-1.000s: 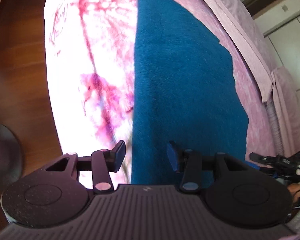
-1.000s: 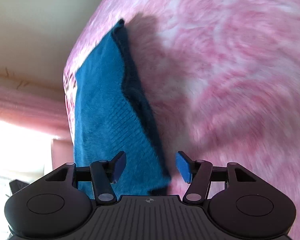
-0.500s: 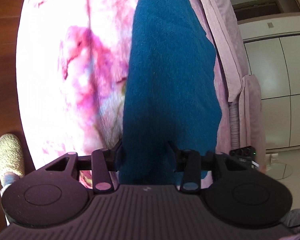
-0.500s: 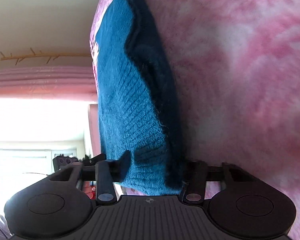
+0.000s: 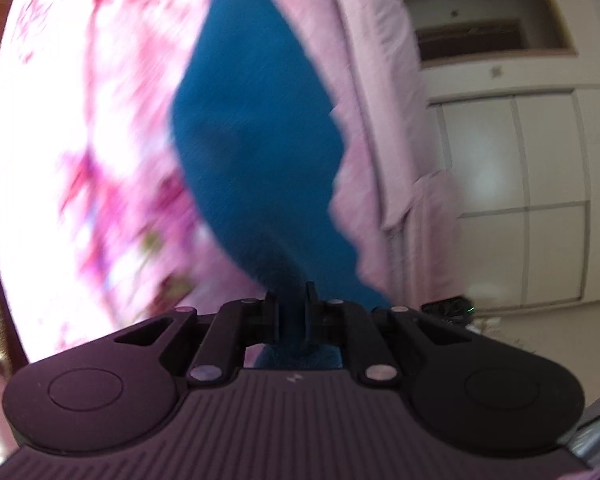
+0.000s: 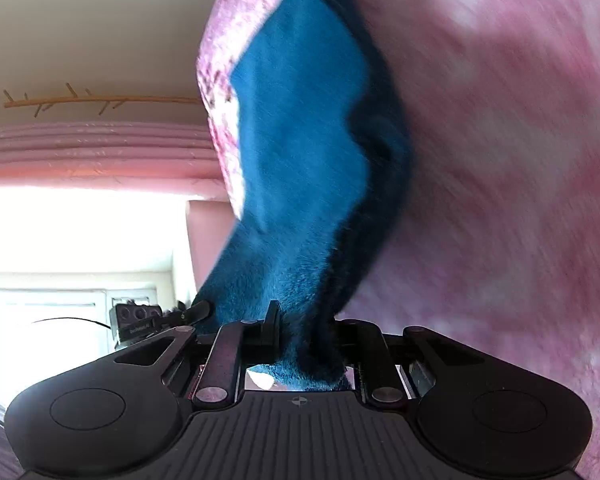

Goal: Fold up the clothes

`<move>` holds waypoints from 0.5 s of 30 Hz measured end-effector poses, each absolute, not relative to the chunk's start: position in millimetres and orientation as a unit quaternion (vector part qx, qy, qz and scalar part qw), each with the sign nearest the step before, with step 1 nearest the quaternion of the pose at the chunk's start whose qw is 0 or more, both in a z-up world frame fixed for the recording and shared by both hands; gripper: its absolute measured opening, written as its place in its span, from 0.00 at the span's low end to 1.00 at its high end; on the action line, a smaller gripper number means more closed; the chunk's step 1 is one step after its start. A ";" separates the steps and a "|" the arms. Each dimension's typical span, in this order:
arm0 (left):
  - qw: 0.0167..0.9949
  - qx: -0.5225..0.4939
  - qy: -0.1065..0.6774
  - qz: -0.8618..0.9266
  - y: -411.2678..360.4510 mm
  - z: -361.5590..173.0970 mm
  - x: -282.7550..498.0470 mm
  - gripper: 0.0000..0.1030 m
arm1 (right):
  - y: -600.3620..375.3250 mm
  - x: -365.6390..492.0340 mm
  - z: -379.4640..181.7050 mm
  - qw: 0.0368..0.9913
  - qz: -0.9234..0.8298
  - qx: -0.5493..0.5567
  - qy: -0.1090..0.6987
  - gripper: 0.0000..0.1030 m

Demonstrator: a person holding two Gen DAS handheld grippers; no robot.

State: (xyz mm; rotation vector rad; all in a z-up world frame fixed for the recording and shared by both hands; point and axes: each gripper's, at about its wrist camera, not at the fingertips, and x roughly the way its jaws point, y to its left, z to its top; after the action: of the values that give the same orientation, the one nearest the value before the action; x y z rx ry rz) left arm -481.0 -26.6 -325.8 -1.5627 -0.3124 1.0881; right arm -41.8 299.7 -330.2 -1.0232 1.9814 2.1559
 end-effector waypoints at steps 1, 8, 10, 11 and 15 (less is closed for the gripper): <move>0.570 -0.663 -0.143 0.463 -16.5 -317.7 -491.1 0.07 | 307.8 -47.8 -319.2 0.023 0.692 -0.327 0.643 0.15; 0.532 -0.687 -0.213 0.447 89.5 -324.1 -571.9 0.07 | 397.4 -126.9 -272.1 0.062 0.689 -0.292 0.660 0.15; 0.501 -0.708 -0.223 0.445 124.9 -349.2 -588.2 0.08 | 426.8 -155.8 -283.7 0.089 0.680 -0.296 0.665 0.15; 0.477 -0.725 -0.230 0.440 138.3 -367.6 -599.7 0.08 | 439.3 -169.7 -293.8 0.105 0.671 -0.298 0.671 0.15; 0.394 -0.790 -0.238 0.404 170.8 -422.7 -622.7 0.09 | 472.6 -194.3 -362.5 0.171 0.563 -0.290 0.755 0.16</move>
State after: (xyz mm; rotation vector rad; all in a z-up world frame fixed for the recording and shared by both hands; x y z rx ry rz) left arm -622.7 170.8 -422.7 -2.0039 -0.6048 1.0254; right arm -194.3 472.6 -362.5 -0.8224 2.1427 1.5994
